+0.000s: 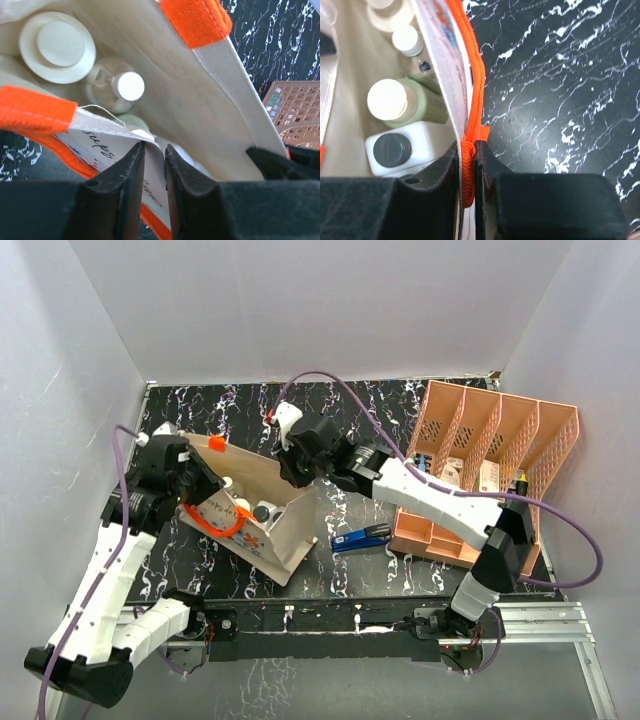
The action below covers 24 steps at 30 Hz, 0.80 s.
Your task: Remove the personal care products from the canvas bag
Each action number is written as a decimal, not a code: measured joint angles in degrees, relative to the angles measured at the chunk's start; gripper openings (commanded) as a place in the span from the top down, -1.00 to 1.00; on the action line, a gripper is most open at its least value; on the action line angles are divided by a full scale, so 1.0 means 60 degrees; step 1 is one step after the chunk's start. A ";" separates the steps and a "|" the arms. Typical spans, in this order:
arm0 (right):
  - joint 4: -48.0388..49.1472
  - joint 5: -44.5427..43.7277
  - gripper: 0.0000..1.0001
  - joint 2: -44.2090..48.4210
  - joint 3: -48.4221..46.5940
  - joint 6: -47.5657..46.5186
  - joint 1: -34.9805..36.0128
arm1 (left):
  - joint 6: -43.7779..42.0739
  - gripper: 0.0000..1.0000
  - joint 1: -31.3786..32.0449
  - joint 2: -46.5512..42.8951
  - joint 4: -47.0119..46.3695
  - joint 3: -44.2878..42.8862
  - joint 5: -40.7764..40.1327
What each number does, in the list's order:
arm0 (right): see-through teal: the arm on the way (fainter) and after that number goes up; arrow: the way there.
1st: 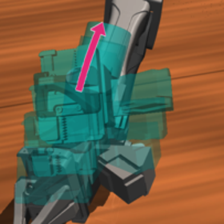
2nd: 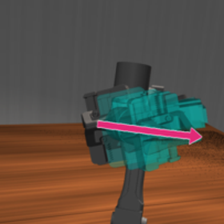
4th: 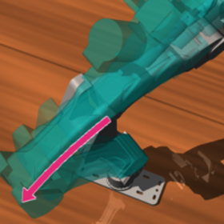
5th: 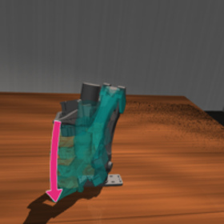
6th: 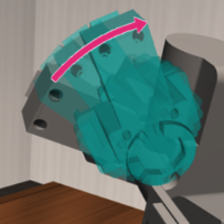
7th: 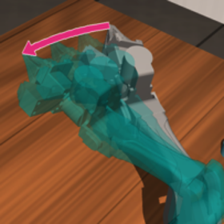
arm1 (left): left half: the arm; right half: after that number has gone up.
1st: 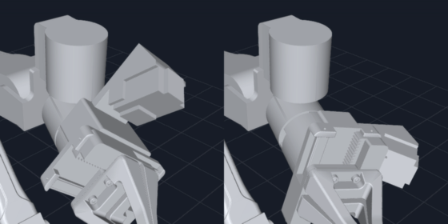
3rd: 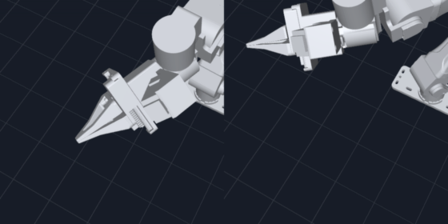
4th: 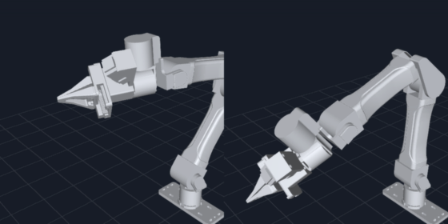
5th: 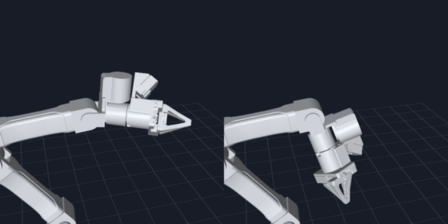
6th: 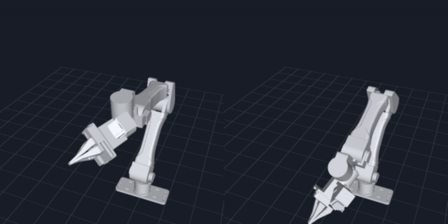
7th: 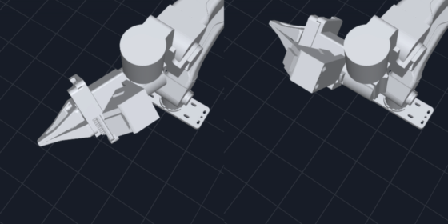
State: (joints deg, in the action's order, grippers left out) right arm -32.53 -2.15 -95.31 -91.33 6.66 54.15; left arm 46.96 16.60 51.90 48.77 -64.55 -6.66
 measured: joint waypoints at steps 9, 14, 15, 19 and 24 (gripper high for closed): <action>0.0127 0.0127 0.85 0.1319 0.1472 0.0936 -0.0087 | -0.1202 1.00 0.0000 0.1698 -0.0710 -0.1020 0.0299; 0.0375 0.0102 0.78 0.1417 0.1708 0.0984 -0.0091 | -0.1515 1.00 0.0004 0.2153 -0.0922 -0.1188 0.0455; 0.0386 0.0102 0.69 0.1417 0.1708 0.0976 -0.0091 | -0.1559 1.00 0.0004 0.2160 -0.0911 -0.1191 0.0448; 0.0379 0.0280 0.40 0.1413 0.1698 0.0903 -0.0095 | -0.1614 0.81 0.0000 0.1971 -0.0787 -0.1166 0.0488; -0.0175 0.0535 -0.13 0.1413 0.1239 0.0696 -0.0091 | -0.1789 0.38 -0.0004 0.1118 -0.0248 -0.0900 0.0834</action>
State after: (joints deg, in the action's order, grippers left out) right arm -33.58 1.06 -86.83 -83.90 10.83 53.60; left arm 36.23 16.58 58.61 47.29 -69.95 -1.65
